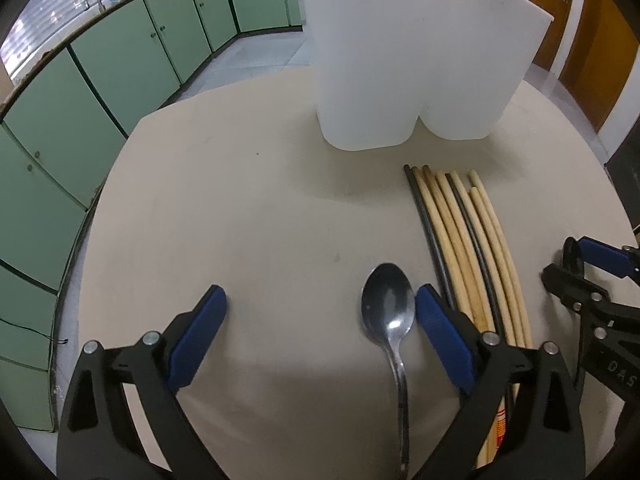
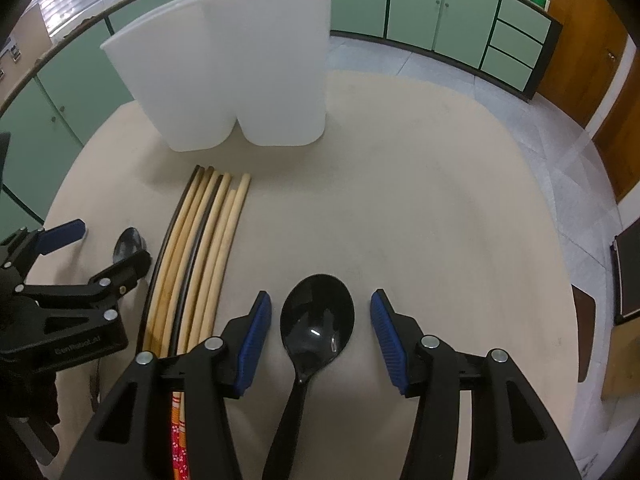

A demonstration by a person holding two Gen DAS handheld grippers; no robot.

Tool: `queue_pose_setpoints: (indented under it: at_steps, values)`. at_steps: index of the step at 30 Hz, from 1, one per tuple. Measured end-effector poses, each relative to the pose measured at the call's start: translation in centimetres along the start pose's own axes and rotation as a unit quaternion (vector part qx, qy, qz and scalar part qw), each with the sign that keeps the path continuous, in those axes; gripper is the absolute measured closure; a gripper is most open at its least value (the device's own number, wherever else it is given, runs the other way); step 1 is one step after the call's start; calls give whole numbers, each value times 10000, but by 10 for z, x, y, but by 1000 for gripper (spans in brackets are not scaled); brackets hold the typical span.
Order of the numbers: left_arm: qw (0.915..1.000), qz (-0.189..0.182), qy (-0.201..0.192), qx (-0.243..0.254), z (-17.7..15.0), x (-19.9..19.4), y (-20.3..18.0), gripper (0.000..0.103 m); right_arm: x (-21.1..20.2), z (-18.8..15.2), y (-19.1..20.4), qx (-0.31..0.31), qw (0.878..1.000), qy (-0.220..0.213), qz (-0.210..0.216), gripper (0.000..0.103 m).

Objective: Organize utensils
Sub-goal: 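Close the left gripper on the steel spoon while the right gripper holds the black spoon, then lift both spoons and drop them into the white caddy with both grippers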

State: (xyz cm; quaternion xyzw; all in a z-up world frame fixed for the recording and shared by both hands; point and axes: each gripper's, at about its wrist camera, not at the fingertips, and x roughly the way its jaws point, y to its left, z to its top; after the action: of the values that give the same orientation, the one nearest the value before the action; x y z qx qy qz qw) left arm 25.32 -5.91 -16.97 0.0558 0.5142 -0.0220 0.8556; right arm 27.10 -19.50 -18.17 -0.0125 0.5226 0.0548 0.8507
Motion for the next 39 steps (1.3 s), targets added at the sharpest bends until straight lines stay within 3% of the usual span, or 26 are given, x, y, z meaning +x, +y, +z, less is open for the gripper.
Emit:
queue_pose_setpoints:
  at_steps: [3, 7, 12, 15, 18, 22, 28, 39]
  values:
    - [9996, -278, -51, -55, 1, -1, 1, 41, -1, -3, 2, -61, 10000, -36, 37, 68]
    - [9984, -519, -191, 68, -9, -15, -13, 76, -3, -8, 1, -107, 9998, -131, 66, 68]
    - [9950, -867, -503, 59, -21, -28, -16, 77, -22, -20, -1, -103, 9954, -830, 463, 68]
    - [9885, -1119, -1017, -27, -26, -45, -4, 77, -40, -28, 1, -307, 9903, -1323, 312, 68]
    - [9786, -1281, -1607, -115, -35, -68, 1, 77, -51, -26, -3, -165, 9849, -1656, 486, 69]
    - [9661, -1256, -2254, 21, -45, -91, 1, 77, -62, -20, -11, -144, 9780, -2028, 472, 69]
    - [9555, -1255, -2671, 23, -49, -113, -8, 77, -79, -10, -17, -127, 9667, -2494, 564, 69]
    - [9280, -1404, -3450, 28, -11, -160, -2, 77, -122, 36, -16, -90, 9379, -3398, 695, 69]
